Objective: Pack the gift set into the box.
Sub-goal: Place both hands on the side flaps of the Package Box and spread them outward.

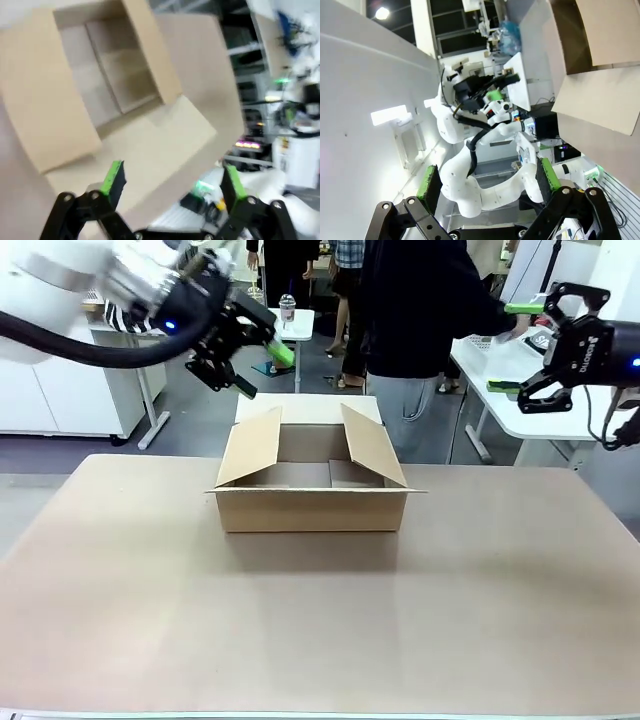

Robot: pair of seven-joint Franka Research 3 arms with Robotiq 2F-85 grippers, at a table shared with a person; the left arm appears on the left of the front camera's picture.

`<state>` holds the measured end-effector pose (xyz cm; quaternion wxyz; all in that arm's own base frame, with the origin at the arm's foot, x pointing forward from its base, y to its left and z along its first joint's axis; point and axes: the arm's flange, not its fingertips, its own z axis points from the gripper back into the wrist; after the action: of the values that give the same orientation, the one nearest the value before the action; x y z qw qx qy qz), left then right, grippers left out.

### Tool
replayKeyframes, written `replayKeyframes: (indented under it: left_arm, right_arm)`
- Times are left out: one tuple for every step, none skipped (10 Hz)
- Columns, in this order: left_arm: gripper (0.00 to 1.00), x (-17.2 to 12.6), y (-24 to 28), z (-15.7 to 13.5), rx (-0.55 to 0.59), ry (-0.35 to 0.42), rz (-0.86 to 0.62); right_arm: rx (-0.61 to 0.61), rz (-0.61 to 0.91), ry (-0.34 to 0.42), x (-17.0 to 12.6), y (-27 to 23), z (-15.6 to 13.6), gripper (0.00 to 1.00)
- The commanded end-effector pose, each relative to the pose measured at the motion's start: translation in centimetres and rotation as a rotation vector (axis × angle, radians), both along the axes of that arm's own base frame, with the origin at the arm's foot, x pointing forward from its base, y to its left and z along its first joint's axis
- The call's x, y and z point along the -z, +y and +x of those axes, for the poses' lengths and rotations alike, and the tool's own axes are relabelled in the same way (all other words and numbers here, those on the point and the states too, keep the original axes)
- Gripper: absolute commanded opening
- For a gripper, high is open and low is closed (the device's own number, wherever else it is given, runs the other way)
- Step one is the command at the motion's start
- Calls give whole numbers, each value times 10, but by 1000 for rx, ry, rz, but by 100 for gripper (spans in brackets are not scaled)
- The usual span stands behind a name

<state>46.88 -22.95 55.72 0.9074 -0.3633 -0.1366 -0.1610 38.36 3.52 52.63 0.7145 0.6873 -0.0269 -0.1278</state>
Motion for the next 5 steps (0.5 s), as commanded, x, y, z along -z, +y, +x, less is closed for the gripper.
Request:
replayKeyframes:
  left_arm:
    - [100,10,-26,21,-125,-42,294]
    - [100,21,-44,20,-130,-60,389]
    - [100,35,-57,21,-150,-126,519]
    - [100,53,-63,22,-212,-213,613]
    - [100,33,-46,19,-78,-139,362]
  right_arm:
    - [4,28,-8,-4,2,4,100]
    - [4,28,-8,-4,2,4,100]
    - [4,28,-8,-4,2,4,100]
    - [4,28,-8,-4,2,4,100]
    - [4,28,-8,-4,2,4,100]
